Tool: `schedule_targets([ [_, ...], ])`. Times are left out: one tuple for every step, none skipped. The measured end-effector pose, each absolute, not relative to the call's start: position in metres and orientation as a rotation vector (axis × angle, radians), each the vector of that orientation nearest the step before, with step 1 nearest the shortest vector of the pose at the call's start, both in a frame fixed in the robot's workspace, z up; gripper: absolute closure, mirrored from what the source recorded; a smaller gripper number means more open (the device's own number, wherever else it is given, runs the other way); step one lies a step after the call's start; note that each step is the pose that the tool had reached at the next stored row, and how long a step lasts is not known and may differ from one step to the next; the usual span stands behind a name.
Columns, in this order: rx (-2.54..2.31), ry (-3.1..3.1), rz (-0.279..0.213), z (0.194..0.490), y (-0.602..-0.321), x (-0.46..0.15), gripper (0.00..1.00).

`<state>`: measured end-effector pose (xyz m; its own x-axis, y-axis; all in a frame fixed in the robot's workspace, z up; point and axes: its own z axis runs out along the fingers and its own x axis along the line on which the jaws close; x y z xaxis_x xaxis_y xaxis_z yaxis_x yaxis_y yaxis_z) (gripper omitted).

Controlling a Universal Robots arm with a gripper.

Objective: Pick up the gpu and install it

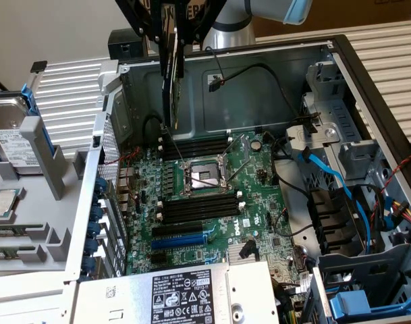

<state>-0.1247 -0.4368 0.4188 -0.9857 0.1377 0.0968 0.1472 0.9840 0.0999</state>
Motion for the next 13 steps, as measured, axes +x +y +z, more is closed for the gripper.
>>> schedule_targets([
  [-0.219,-3.040,-0.163,0.4188,-0.4368,-0.1247,0.73],
  [-0.219,-3.040,-0.163,0.4188,-0.4368,-0.1247,0.73],
  [-0.219,-3.040,-0.163,0.4188,-0.4368,-0.1247,0.73],
  [-0.219,-3.040,-0.163,0.4187,-0.4368,-0.1247,0.73],
  [-0.219,-3.040,-0.163,0.4187,-0.4367,-0.1247,0.73],
  [-0.218,-3.041,-0.160,0.4186,-0.4364,-0.1247,0.73],
  [-0.209,-3.044,-0.159,0.4186,-0.4365,-0.1247,0.73],
  [-0.185,-3.047,-0.159,0.4186,-0.4365,-0.1246,0.73],
  [-0.158,-3.049,-0.157,0.4187,-0.4364,-0.1246,0.73],
  [-0.130,-3.051,-0.156,0.4187,-0.4364,-0.1247,0.73],
  [-0.103,-3.052,-0.155,0.4187,-0.4364,-0.1247,0.73],
  [-0.074,-3.052,-0.154,0.4187,-0.4364,-0.1247,0.73],
  [-0.046,-3.053,-0.153,0.4187,-0.4364,-0.1248,0.73],
])
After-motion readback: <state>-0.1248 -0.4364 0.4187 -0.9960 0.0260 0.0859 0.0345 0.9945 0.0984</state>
